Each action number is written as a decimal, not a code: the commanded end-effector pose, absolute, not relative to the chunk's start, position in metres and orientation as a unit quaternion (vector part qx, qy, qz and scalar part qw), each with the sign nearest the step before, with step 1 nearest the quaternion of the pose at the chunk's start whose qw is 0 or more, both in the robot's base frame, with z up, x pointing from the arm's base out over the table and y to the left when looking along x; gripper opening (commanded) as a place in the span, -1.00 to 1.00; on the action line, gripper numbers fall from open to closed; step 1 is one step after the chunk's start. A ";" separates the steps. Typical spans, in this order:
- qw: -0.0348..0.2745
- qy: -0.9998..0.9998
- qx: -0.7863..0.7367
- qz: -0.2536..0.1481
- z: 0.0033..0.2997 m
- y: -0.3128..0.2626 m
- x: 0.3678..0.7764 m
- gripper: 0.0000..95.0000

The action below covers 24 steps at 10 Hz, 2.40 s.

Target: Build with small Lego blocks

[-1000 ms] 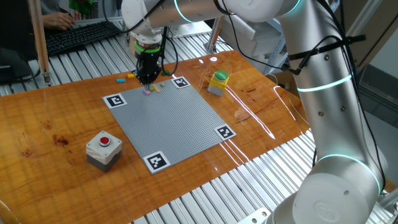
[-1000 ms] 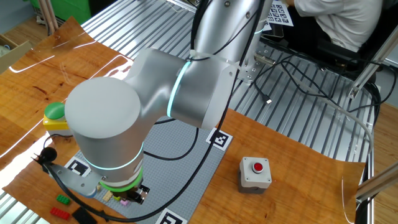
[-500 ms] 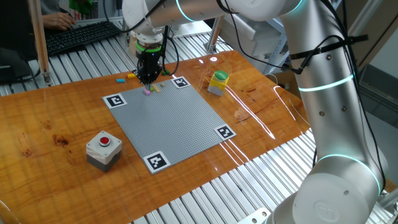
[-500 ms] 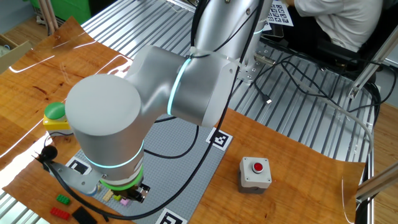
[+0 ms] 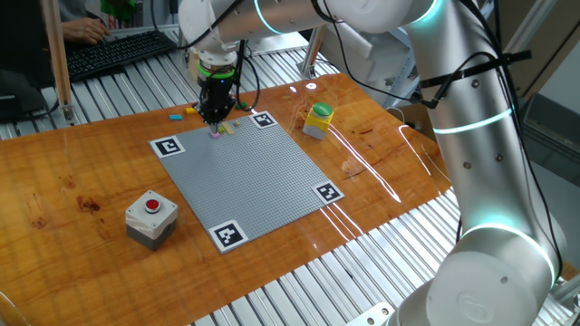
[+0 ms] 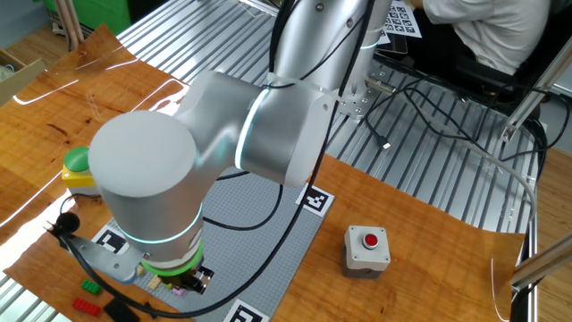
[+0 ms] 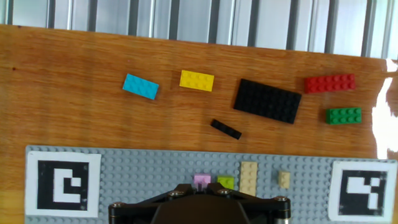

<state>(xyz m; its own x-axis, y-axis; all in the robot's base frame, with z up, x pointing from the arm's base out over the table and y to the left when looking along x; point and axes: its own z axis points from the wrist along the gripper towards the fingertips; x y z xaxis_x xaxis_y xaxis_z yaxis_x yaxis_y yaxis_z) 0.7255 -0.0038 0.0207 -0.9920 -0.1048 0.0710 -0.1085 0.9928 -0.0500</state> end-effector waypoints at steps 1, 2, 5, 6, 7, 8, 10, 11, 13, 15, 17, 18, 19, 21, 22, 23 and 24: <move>0.045 -0.997 0.049 0.027 0.028 -0.004 0.727 -1.00; 0.045 -0.997 0.048 0.027 0.029 -0.004 0.727 -1.00; 0.039 -0.998 0.049 0.026 0.014 -0.001 0.728 -1.00; 0.034 -0.998 0.048 0.027 0.008 0.000 0.728 -1.00; 0.035 -0.998 0.047 0.027 0.011 0.000 0.728 -1.00; 0.039 -0.998 0.048 0.027 0.017 -0.001 0.728 -1.00; 0.044 -0.998 0.045 0.028 0.020 -0.002 0.727 -1.00; 0.047 -0.998 0.043 0.027 0.021 -0.002 0.727 -1.00; 0.057 -0.998 0.030 0.020 0.028 -0.003 0.726 -1.00; 0.065 -0.998 0.009 -0.005 0.037 -0.006 0.724 -1.00; 0.068 -0.997 0.012 -0.016 0.052 -0.011 0.721 -1.00; 0.067 -0.998 0.014 -0.015 0.056 -0.013 0.720 -1.00; 0.066 -0.998 0.018 -0.012 0.064 -0.017 0.718 -1.00; 0.066 -0.998 0.019 -0.012 0.069 -0.019 0.716 -1.00; 0.066 -0.998 0.017 -0.012 0.071 -0.020 0.716 -1.00; 0.068 -0.998 0.011 -0.013 0.071 -0.020 0.716 -1.00; 0.069 -0.998 0.009 -0.013 0.071 -0.020 0.716 -1.00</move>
